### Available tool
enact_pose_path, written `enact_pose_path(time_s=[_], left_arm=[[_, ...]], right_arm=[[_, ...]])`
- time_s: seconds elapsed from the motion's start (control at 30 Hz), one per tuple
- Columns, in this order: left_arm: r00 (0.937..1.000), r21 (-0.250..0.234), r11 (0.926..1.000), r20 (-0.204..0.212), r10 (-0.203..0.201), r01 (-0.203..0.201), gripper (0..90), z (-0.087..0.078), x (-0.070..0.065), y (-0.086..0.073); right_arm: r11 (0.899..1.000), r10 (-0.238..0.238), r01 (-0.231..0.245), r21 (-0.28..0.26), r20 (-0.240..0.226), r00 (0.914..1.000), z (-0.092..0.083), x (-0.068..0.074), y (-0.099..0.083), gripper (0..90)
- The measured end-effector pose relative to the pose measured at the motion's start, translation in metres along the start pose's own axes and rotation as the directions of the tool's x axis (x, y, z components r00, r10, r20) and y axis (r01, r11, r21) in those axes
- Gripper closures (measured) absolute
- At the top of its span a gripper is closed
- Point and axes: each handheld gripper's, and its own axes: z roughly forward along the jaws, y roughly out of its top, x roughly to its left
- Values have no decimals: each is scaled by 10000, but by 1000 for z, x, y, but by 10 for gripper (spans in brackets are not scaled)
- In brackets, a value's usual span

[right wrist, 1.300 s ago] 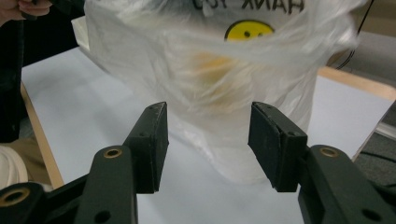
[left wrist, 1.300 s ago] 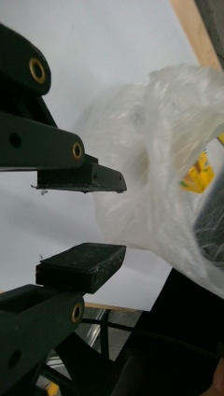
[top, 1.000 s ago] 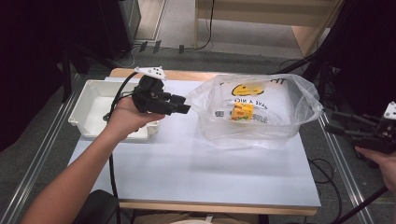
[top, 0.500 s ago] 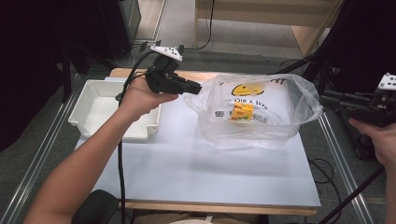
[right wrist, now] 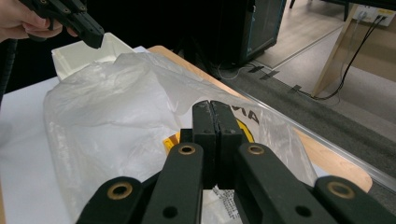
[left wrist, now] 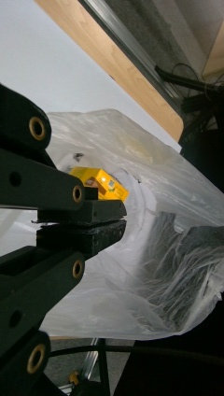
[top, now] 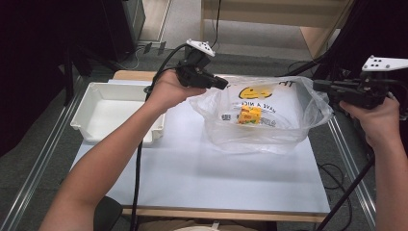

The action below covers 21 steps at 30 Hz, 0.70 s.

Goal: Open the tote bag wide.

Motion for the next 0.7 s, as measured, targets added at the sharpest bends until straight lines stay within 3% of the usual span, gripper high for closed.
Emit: enact_pose_path(time_s=[0.33, 0.5, 0.7], left_arm=[[9999, 17, 10000, 109, -48, 48, 895, 33, 6, 9], [10000, 70, 10000, 29, -24, 24, 892, 47, 9, 7], [9996, 105, 9995, 5, -285, 285, 889, 63, 16, 0]], right_arm=[[9985, -482, 490, 261, -300, 9984, 39, 0, 11, 900], [9981, -402, 418, 462, -357, 9986, 54, -7, 5, 900], [9975, -300, 319, 626, -308, 9991, 65, -12, -8, 900]])
